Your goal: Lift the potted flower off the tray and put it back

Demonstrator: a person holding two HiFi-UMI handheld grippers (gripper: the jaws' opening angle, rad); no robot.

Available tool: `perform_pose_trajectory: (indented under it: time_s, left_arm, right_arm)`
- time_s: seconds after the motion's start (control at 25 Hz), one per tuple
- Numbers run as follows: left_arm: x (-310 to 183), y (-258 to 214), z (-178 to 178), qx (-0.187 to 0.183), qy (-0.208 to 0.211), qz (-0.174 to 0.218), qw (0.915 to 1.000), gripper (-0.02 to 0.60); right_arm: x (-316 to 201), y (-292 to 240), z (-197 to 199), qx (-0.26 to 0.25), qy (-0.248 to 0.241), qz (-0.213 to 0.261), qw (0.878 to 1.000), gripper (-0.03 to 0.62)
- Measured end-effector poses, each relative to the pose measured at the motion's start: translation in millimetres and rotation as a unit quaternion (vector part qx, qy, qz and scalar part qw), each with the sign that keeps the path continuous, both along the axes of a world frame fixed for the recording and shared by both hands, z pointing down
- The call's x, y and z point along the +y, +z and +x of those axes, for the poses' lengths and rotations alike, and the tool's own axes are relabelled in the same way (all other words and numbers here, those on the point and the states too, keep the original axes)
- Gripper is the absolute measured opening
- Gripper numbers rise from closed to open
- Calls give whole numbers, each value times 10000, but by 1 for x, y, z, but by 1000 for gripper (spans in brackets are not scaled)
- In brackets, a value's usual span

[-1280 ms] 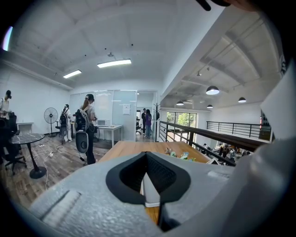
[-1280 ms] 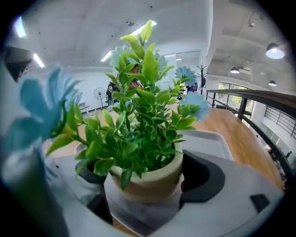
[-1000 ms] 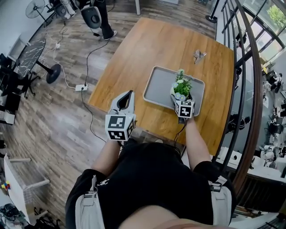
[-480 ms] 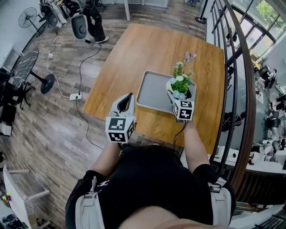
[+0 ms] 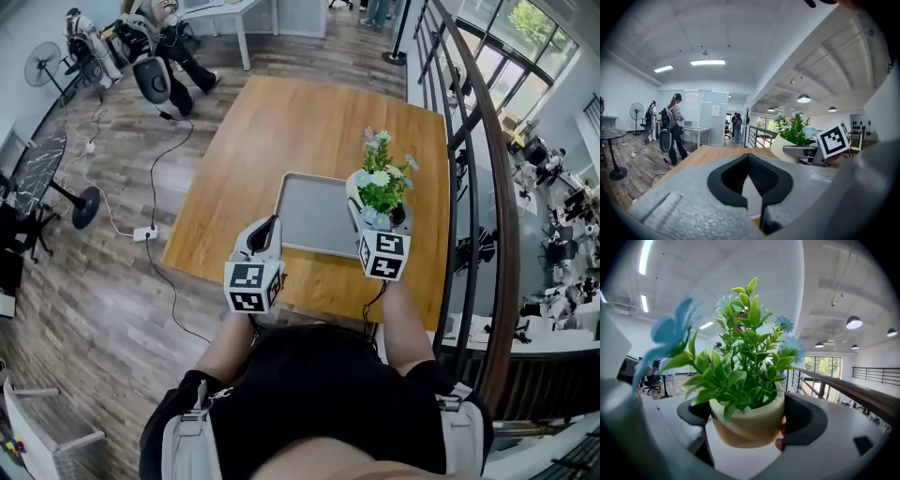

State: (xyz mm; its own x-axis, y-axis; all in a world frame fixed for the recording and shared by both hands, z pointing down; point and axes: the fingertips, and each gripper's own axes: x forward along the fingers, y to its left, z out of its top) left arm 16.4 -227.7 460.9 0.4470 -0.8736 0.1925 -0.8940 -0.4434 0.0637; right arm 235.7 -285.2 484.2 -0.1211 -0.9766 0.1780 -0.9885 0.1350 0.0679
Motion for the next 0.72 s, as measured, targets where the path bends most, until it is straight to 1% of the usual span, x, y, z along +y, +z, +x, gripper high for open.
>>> perform_pose_trajectory:
  time_s: [0.24, 0.4, 0.52, 0.72]
  left_arm:
    - [-8, 2, 26, 100, 318, -23, 9994, 12]
    - [-13, 1, 39, 101, 542, -42, 9985, 12]
    - [-18, 0, 46, 105, 661, -33, 9978, 12]
    - [-21, -5, 53, 111, 782, -1, 9969, 12]
  right_arm:
    - [38, -13, 17, -161, 361, 110, 9992, 471]
    - [59, -17, 21, -186, 492, 189, 9984, 471]
    - [64, -13, 20, -158, 528, 164, 9983, 471]
    - [64, -17, 23, -267, 557, 139, 9980, 471]
